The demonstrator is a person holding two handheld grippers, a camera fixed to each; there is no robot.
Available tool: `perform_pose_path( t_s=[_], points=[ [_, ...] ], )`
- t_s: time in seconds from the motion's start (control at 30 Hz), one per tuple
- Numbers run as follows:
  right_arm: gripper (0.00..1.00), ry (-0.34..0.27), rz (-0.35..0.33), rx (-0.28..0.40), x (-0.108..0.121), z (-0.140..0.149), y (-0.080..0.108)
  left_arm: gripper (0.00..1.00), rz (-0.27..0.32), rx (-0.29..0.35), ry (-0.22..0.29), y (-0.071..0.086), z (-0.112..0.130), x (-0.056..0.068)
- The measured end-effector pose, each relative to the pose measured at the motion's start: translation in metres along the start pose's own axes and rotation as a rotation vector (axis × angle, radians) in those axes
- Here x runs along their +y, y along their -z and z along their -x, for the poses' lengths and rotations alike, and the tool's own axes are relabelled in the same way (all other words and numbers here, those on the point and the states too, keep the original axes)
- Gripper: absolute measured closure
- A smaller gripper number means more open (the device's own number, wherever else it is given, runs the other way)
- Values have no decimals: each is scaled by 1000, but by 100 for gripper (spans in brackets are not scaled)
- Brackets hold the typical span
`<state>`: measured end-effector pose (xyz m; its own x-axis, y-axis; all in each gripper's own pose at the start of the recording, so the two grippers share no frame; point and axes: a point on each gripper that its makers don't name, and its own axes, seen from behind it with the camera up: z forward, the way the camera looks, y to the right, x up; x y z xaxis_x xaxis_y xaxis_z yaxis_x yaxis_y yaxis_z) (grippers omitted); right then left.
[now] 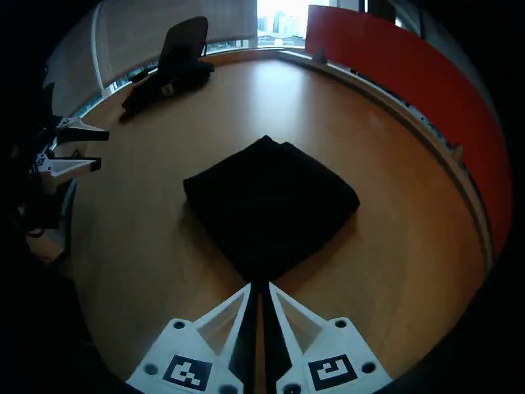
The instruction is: Fold towel
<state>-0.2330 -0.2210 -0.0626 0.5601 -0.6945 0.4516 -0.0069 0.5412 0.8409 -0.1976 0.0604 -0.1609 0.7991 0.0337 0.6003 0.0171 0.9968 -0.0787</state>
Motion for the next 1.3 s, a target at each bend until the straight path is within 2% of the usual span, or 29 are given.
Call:
perform_pose_path(
  t_s=[0.33,0.87,1.07,1.3],
  points=[
    [96,-8,21,89,7,-39,22,6,2,7,-7,-1,-4,-1],
    [96,-28,60,248,28,-122,86,6,8,18,-31,-4,-13,-2],
    [96,-49,82,293,42,-141,115,6,18,27,-37,-7,-21,1],
    [96,-49,122,303,58,-142,138,6,32,34,-50,-9,-28,7]
  ],
)
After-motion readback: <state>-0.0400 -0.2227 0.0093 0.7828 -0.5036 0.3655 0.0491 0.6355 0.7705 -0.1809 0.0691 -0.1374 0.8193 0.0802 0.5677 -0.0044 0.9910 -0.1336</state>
